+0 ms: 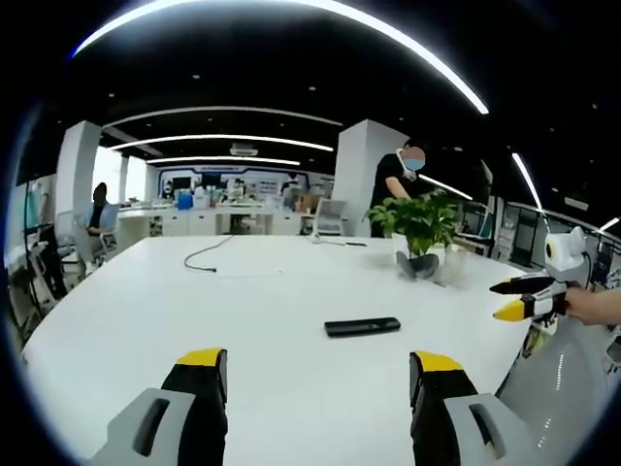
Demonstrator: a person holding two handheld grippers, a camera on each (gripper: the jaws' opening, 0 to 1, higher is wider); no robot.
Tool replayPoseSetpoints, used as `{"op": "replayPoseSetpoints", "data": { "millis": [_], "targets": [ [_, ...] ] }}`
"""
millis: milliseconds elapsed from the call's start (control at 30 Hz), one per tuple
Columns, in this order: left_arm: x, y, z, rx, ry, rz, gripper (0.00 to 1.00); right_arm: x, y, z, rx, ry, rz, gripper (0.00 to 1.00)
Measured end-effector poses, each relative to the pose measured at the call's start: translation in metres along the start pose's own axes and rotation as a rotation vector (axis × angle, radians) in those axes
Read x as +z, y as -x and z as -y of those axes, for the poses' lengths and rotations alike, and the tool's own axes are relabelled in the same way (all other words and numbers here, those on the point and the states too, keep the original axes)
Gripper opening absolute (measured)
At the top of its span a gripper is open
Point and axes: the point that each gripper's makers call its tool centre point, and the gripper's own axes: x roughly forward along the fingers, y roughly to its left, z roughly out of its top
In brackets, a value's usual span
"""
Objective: Press the specified remote control buttons in sequence, fully releasing each button before pressing the next.
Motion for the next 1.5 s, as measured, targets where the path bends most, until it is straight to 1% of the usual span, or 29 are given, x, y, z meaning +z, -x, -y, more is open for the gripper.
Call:
{"op": "replayPoseSetpoints", "data": {
  "millis": [167,333,400,533,600,700,767,900,1033,1200,1267,1300,1333,1400,1433,1500],
  "targets": [
    [0.002,0.001,0.001,-0.01,0.006,0.013,0.79,0.001,0.001,0.002,-0.015,-0.013,0.0,0.68],
    [0.002,0.0,0.0,-0.028,0.044,0.019,0.79,0.0,0.001,0.008,-0.04,-0.015,0.0,0.68],
    [0.003,0.001,0.003,-0.043,0.057,0.027,0.79,0.001,0.002,0.007,-0.044,-0.012,0.001,0.68],
    [0.006,0.001,0.008,-0.079,0.081,0.042,0.79,0.0,0.003,0.013,-0.074,-0.005,-0.002,0.68],
    [0.004,0.0,0.008,-0.083,0.095,0.037,0.79,0.0,0.003,0.016,-0.083,-0.012,0.003,0.68],
    [0.002,-0.001,0.008,-0.082,0.1,0.024,0.79,-0.001,0.004,0.021,-0.092,-0.026,0.012,0.68],
    [0.002,0.0,0.006,-0.071,0.098,0.024,0.79,-0.001,0.003,0.022,-0.085,-0.04,0.015,0.68],
    [-0.002,0.0,0.0,-0.039,0.112,0.011,0.79,0.0,0.002,0.01,-0.043,-0.051,0.021,0.68],
    [0.0,0.001,-0.003,-0.027,0.125,0.02,0.79,0.001,0.003,0.008,-0.03,-0.044,0.027,0.67],
    [0.002,0.002,-0.003,-0.017,0.11,0.026,0.79,0.003,0.003,0.007,-0.022,-0.053,0.037,0.67],
    [0.001,0.002,-0.003,-0.008,0.101,0.017,0.79,0.002,0.003,0.007,-0.02,-0.048,0.031,0.67],
    [0.002,0.003,-0.004,0.001,0.09,0.022,0.79,0.003,0.003,0.006,-0.017,-0.039,0.031,0.66],
    [0.004,0.004,-0.004,0.008,0.083,0.035,0.79,0.007,0.005,0.006,-0.019,-0.016,0.049,0.64],
    [0.006,0.004,-0.005,0.014,0.08,0.039,0.78,0.01,0.006,0.005,-0.018,-0.008,0.063,0.63],
    [0.005,0.004,-0.005,0.014,0.081,0.036,0.78,0.01,0.006,0.005,-0.016,-0.01,0.064,0.62],
    [0.001,0.002,-0.001,0.001,0.088,0.009,0.77,0.009,0.006,0.007,-0.018,-0.009,0.059,0.62]
  ]
}}
